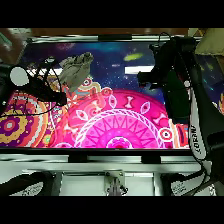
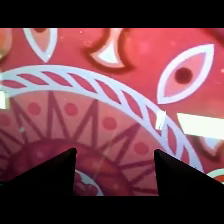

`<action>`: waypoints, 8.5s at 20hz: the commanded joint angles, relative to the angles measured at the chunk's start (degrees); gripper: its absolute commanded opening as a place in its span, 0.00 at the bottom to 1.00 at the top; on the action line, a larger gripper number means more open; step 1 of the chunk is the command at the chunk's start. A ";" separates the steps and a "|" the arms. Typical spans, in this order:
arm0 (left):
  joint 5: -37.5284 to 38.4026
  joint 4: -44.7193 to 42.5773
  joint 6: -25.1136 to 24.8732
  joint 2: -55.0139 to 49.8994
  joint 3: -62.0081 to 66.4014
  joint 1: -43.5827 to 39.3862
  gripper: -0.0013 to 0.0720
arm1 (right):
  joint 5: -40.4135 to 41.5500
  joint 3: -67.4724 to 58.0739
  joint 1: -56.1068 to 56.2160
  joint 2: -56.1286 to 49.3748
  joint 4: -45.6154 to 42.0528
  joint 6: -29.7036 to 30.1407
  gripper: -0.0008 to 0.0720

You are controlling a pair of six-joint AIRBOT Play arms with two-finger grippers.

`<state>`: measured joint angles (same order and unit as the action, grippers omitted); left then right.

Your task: Fold the shirts.

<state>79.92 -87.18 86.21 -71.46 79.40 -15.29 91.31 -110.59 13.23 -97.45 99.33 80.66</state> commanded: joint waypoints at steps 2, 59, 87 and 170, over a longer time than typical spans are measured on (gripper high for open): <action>-0.02 -0.02 0.00 -0.02 0.00 0.02 0.83 | -0.02 0.00 0.04 0.00 0.00 -0.02 0.84; -28.28 -0.81 7.17 -18.53 38.36 2.67 0.06 | -0.87 -1.62 0.04 5.97 -5.95 6.19 0.83; -9.38 25.81 1.05 -1.86 -22.23 6.49 0.95 | -6.27 39.76 -13.18 27.28 9.90 9.86 0.83; 8.33 33.57 -2.40 -5.88 -9.90 14.29 0.90 | -36.79 64.52 -13.70 47.01 6.23 -3.04 0.11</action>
<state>74.06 -50.26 80.40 -79.77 71.64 -2.48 51.59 -46.11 -0.51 -50.17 106.94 76.93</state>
